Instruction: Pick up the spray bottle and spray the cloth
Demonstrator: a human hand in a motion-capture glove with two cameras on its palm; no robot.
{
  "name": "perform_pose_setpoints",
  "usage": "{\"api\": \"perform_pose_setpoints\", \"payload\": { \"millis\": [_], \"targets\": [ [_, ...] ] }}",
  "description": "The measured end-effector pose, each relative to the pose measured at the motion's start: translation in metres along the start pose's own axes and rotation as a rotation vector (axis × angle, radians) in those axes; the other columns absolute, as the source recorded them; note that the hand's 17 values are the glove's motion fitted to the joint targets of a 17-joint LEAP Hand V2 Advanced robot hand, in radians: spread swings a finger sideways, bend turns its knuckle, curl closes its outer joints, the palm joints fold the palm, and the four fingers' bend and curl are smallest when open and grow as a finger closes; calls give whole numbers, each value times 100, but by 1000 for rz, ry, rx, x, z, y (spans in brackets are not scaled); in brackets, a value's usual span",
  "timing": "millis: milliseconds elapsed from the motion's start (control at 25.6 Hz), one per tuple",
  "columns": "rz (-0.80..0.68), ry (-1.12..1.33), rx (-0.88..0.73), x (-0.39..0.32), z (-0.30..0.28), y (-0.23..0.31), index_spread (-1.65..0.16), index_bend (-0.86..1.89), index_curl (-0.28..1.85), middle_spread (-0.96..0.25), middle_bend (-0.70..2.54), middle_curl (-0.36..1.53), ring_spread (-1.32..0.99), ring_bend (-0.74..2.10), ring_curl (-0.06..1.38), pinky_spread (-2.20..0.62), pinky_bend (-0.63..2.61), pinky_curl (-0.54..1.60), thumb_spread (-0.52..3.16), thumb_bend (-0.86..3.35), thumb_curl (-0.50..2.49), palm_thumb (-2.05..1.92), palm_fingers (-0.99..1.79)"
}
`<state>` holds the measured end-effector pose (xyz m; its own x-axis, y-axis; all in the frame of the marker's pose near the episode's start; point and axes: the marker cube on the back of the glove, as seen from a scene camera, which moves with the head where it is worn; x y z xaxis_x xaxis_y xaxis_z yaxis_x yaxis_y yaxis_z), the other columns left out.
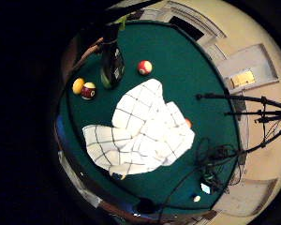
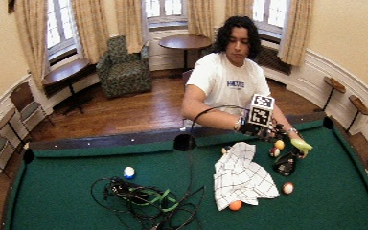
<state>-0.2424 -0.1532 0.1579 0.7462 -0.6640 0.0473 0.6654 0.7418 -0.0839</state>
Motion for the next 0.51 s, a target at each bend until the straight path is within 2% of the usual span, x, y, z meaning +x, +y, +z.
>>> {"api": "perform_pose_setpoints", "payload": {
  "millis": [508],
  "targets": [
    [16, -4, 7, -4, -35, 6, -44, 13, 23, -17, 20, 35, -19, 37, 31, 20, 44, 36, 90, -3, 35, 30, 15]
  ]
}}
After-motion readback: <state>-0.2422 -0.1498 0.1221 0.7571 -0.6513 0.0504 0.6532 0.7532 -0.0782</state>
